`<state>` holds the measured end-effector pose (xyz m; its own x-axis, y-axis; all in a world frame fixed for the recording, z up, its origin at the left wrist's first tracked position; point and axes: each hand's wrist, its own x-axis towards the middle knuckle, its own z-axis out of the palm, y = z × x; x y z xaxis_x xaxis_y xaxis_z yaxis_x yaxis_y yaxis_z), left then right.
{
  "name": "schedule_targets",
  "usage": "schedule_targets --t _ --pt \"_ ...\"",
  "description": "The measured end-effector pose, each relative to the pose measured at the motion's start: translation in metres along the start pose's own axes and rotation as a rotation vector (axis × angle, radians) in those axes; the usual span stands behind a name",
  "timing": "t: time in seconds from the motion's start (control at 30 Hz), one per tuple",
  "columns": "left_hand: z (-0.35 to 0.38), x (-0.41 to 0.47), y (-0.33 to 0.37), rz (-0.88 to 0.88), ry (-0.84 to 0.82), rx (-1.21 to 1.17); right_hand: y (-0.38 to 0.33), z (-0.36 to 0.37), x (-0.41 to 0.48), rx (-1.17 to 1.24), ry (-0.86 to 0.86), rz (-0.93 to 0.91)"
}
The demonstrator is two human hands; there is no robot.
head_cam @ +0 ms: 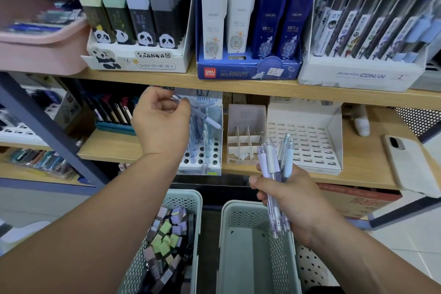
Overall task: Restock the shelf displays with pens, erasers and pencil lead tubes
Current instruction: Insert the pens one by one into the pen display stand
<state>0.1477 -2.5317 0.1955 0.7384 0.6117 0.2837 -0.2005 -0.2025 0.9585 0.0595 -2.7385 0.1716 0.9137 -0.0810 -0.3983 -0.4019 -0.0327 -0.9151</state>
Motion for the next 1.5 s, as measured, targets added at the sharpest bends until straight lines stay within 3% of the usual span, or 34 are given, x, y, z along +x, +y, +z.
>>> schedule_targets --t 0.23,0.4,0.6,0.77,1.13,1.5 --pt "0.004 -0.005 0.003 0.093 -0.042 0.006 0.001 -0.005 -0.003 -0.026 0.023 -0.005" --pt "0.012 -0.018 -0.008 0.248 -0.187 0.215 0.002 -0.008 -0.005 -0.044 0.017 -0.011" --pt "0.024 -0.012 -0.019 0.209 -0.201 0.446 0.007 -0.015 -0.005 -0.02 0.023 -0.011" --pt "0.032 -0.006 -0.016 0.168 -0.195 0.462 0.01 -0.026 -0.004 -0.026 0.021 -0.021" --pt "0.033 0.002 -0.024 0.421 -0.22 0.595 0.006 -0.029 -0.001 -0.021 0.016 -0.039" --pt "0.039 0.003 -0.019 0.446 -0.262 0.599 0.007 -0.025 -0.002 -0.016 0.001 -0.047"
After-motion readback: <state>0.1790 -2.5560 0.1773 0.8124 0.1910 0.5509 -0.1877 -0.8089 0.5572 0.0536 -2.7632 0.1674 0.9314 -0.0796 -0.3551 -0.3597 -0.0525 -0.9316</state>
